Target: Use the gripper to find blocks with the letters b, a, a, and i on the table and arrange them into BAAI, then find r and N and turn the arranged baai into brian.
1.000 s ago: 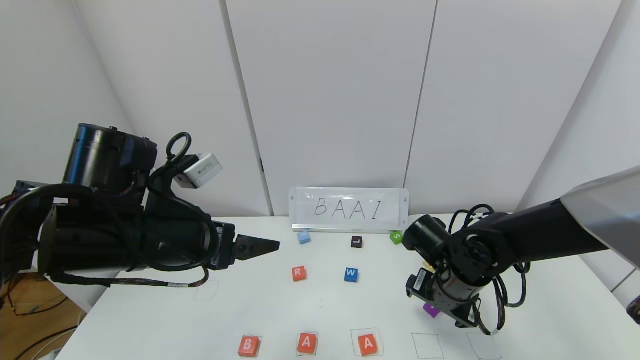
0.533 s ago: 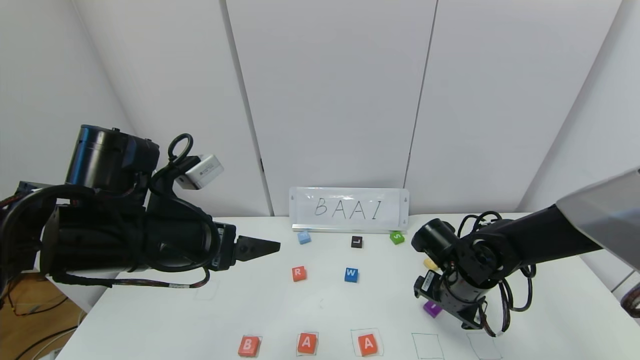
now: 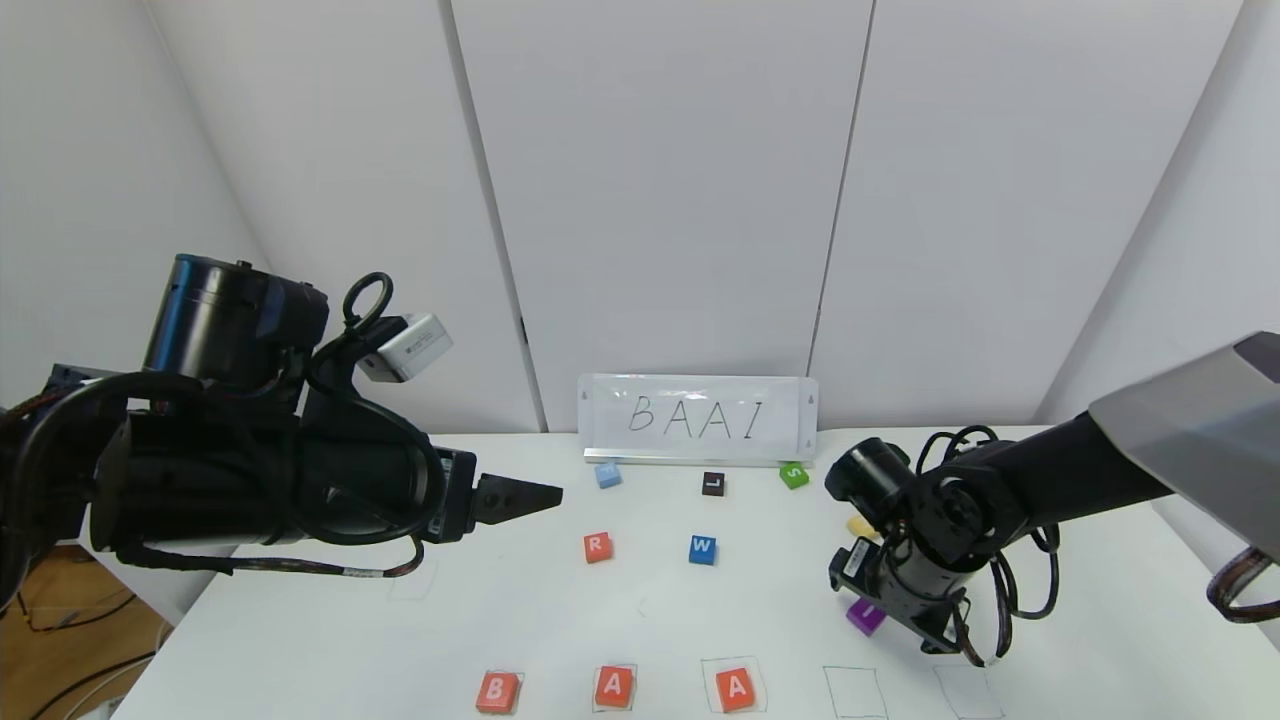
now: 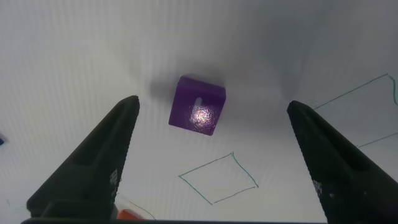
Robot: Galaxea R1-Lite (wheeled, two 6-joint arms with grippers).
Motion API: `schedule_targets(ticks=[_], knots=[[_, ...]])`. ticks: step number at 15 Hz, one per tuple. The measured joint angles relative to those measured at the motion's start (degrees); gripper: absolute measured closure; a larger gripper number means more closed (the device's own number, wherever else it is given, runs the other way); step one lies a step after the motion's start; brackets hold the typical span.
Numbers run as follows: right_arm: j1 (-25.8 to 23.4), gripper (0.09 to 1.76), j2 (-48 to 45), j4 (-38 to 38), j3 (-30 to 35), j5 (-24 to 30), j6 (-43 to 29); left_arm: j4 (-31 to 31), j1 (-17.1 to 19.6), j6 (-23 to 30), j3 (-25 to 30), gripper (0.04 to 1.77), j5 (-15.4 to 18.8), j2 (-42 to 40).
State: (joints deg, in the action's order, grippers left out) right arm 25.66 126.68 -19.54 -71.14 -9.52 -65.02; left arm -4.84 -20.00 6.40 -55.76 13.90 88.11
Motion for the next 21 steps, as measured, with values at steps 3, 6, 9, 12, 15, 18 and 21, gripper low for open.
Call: schedule_targets(ticks=[3, 6, 9, 12, 15, 18, 21], knots=[[-0.06, 0.14, 0.68, -0.20, -0.60, -0.05, -0.11, 0.02, 0.05, 0.00, 0.04, 0.09, 0.00, 0.15], [-0.09, 0.14, 1.12, -0.30, -0.99, -0.02, -0.17, 0.02, 0.06, 0.00, -0.02, 0.09, -0.02, 0.22], [-0.11, 0.14, 1.56, -1.72, -1.87, -0.07, -0.23, 0.06, 0.06, 0.00, -0.05, 0.09, 0.00, 0.30], [-0.11, 0.14, 2.45, -4.95, -3.88, -0.07, -0.56, 0.16, 0.13, 0.00, -0.07, 0.09, -0.02, 0.50], [-0.11, 0.14, 2.95, -5.34, -4.66, -0.07, -0.63, 0.20, 0.16, 0.00, -0.07, 0.09, -0.02, 0.66], [-0.04, 0.14, 3.17, -5.34, -4.96, -0.09, -0.63, 0.20, 0.13, 0.00, -0.05, 0.09, 0.00, 0.66], [-0.01, 0.14, 3.22, -5.34, -5.06, -0.07, -0.63, 0.20, 0.13, 0.00, 0.00, 0.09, 0.00, 0.66]])
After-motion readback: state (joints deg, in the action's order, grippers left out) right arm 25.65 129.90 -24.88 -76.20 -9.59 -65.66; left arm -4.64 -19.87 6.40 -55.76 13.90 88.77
